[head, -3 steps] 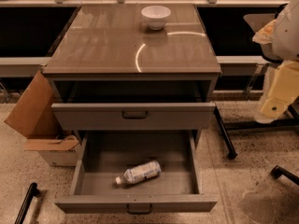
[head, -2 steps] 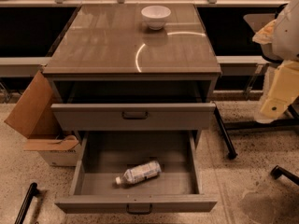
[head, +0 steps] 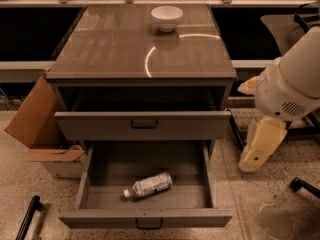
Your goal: Pick blue plastic bottle from middle drawer and place on counter
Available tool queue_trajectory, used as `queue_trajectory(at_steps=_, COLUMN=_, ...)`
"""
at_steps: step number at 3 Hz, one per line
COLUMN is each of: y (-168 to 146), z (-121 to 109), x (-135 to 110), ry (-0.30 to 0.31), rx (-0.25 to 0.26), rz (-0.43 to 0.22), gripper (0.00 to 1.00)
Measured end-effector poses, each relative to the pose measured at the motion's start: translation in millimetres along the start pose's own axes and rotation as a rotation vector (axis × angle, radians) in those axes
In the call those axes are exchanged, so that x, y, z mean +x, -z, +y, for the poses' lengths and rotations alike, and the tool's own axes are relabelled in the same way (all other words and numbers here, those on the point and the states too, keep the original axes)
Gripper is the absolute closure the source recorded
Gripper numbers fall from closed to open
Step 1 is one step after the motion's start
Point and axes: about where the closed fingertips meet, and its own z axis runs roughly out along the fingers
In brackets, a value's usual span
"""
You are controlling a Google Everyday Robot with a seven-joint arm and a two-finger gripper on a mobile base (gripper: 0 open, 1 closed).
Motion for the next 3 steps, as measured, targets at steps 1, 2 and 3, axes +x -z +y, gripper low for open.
queue_trajectory(at_steps=1, y=-59, z=31, x=-2, ry=-0.022, rx=-0.099, rz=-0.023, gripper=0.0)
queue_trajectory(at_steps=2, y=-60, z=31, x=-2, ry=-0.022, rx=-0.099, rz=-0.023, gripper=0.0)
queue_trajectory(at_steps=3, y=-104, z=38, x=-5, ry=0.039, rx=-0.133, rz=-0.022, gripper=0.0)
